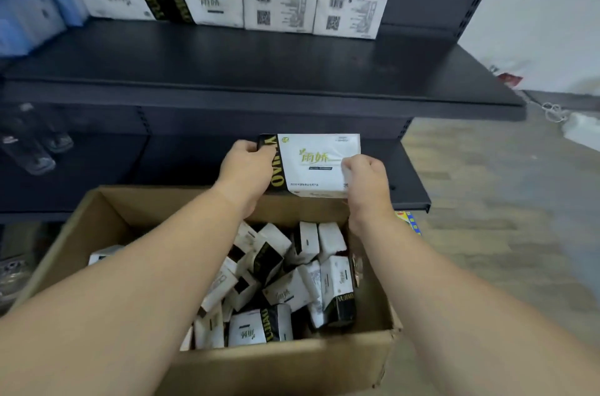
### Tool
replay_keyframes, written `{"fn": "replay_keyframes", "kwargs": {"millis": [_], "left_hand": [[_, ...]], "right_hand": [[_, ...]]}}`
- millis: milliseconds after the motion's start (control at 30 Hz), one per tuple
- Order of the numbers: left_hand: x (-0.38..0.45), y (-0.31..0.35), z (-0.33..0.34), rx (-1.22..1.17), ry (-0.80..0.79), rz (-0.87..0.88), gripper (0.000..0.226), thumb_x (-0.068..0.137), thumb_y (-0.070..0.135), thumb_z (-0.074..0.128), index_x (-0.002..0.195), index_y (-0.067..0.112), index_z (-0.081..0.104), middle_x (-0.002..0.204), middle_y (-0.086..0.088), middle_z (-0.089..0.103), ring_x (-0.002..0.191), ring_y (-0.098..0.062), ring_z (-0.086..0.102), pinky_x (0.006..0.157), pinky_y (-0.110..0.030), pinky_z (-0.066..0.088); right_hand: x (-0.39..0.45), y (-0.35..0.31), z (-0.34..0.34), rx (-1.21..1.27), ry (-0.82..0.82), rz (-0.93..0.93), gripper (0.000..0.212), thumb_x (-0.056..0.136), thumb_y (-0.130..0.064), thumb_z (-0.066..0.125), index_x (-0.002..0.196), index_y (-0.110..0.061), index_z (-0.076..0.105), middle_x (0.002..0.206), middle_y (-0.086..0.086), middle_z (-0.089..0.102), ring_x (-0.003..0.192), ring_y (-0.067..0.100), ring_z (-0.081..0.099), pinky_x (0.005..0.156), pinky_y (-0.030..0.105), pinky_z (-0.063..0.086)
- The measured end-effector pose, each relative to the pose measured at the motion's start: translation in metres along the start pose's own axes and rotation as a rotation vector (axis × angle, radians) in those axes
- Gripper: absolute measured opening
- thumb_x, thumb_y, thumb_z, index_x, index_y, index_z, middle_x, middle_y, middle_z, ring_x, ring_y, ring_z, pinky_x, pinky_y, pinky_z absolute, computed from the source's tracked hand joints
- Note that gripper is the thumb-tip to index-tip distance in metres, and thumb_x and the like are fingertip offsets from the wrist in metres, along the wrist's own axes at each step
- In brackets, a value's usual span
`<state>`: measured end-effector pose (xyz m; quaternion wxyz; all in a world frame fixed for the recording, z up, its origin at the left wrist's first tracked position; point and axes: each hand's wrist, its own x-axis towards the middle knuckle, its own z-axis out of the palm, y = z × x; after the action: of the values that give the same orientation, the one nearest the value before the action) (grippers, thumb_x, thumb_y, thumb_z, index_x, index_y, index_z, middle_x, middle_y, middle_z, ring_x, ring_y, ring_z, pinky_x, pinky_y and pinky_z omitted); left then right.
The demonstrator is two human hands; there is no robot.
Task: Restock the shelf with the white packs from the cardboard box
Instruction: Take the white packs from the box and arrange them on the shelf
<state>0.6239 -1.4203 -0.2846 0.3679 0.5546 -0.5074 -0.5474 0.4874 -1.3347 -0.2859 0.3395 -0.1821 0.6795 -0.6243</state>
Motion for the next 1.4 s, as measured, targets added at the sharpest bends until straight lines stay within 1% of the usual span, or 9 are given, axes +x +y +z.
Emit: {"fn": "replay_keyframes", "kwargs": {"millis": [133, 200, 333, 667, 800, 1000, 1133, 1300, 1400], "left_hand": [[-0.009, 0.029, -0.002, -0.021, -0.037, 0.053, 0.021, 0.097, 0.033, 0.053, 0.114, 0.021, 0.054, 0.099, 0.003, 0.064, 0.089, -0.014, 0.062, 0.068, -0.029, 0.049], [-0.014, 0.043, -0.002, -0.042, -0.048, 0.084, 0.017, 0.098, 0.032, 0.053, 0.112, 0.022, 0.053, 0.096, 0.004, 0.065, 0.085, -0.012, 0.063, 0.063, -0.028, 0.048], [-0.018, 0.07, -0.002, -0.026, -0.025, 0.177, 0.011, 0.095, 0.032, 0.055, 0.103, 0.025, 0.053, 0.098, 0.005, 0.064, 0.085, -0.013, 0.061, 0.063, -0.028, 0.048], [-0.016, 0.118, 0.022, -0.075, -0.024, 0.31, 0.011, 0.096, 0.027, 0.055, 0.105, 0.023, 0.05, 0.091, 0.009, 0.06, 0.078, -0.006, 0.059, 0.063, -0.023, 0.049], [-0.008, 0.132, 0.051, -0.091, -0.014, 0.33, 0.013, 0.096, 0.026, 0.057, 0.107, 0.022, 0.052, 0.095, 0.008, 0.061, 0.083, -0.008, 0.06, 0.066, -0.024, 0.05], [0.011, 0.153, 0.119, -0.133, 0.002, 0.326, 0.015, 0.094, 0.025, 0.058, 0.108, 0.022, 0.053, 0.102, 0.005, 0.063, 0.087, -0.009, 0.06, 0.067, -0.025, 0.052], [0.024, 0.165, 0.164, -0.134, 0.007, 0.338, 0.018, 0.093, 0.025, 0.058, 0.11, 0.02, 0.054, 0.102, 0.002, 0.063, 0.091, -0.014, 0.061, 0.077, -0.031, 0.053], [0.032, 0.172, 0.212, -0.137, -0.004, 0.328, 0.011, 0.093, 0.021, 0.058, 0.104, 0.022, 0.056, 0.097, 0.005, 0.063, 0.086, -0.011, 0.061, 0.067, -0.023, 0.051], [0.035, 0.171, 0.235, -0.119, -0.015, 0.32, 0.01, 0.095, 0.021, 0.058, 0.103, 0.024, 0.052, 0.091, 0.01, 0.058, 0.079, -0.003, 0.055, 0.058, -0.019, 0.043]], "right_hand": [[-0.007, -0.024, -0.002, 0.036, -0.039, -0.083, 0.025, 0.078, -0.014, 0.047, 0.067, -0.019, 0.025, 0.07, -0.003, 0.024, 0.065, 0.017, 0.021, 0.061, 0.032, 0.02], [-0.01, -0.035, -0.002, 0.071, -0.014, -0.082, 0.009, 0.075, -0.023, 0.051, 0.08, -0.024, 0.044, 0.079, -0.001, 0.044, 0.069, 0.017, 0.04, 0.063, 0.033, 0.035], [-0.011, -0.056, -0.002, 0.148, 0.021, -0.107, 0.024, 0.075, -0.029, 0.054, 0.097, -0.023, 0.046, 0.104, 0.003, 0.058, 0.093, 0.022, 0.056, 0.079, 0.039, 0.049], [0.014, -0.096, -0.013, 0.133, 0.039, -0.249, 0.005, 0.094, -0.018, 0.049, 0.097, -0.022, 0.049, 0.099, -0.004, 0.061, 0.089, 0.01, 0.059, 0.065, 0.024, 0.044], [0.037, -0.11, -0.031, 0.099, 0.045, -0.274, 0.011, 0.095, -0.019, 0.049, 0.105, -0.019, 0.052, 0.098, -0.008, 0.063, 0.087, 0.005, 0.06, 0.062, 0.02, 0.043], [0.099, -0.135, -0.071, -0.002, 0.106, -0.343, 0.006, 0.088, -0.023, 0.053, 0.087, -0.029, 0.055, 0.098, -0.011, 0.062, 0.088, 0.009, 0.055, 0.068, 0.026, 0.042], [0.141, -0.15, -0.099, -0.025, 0.106, -0.338, 0.008, 0.087, -0.026, 0.053, 0.091, -0.03, 0.058, 0.098, -0.013, 0.062, 0.093, 0.011, 0.056, 0.077, 0.03, 0.044], [0.178, -0.158, -0.129, 0.02, 0.06, -0.298, 0.023, 0.091, -0.02, 0.053, 0.112, -0.021, 0.06, 0.104, -0.007, 0.066, 0.092, 0.009, 0.06, 0.068, 0.025, 0.044], [0.197, -0.154, -0.142, 0.027, 0.057, -0.286, 0.027, 0.09, -0.018, 0.054, 0.116, -0.02, 0.061, 0.107, -0.006, 0.068, 0.097, 0.012, 0.063, 0.078, 0.028, 0.051]]}}
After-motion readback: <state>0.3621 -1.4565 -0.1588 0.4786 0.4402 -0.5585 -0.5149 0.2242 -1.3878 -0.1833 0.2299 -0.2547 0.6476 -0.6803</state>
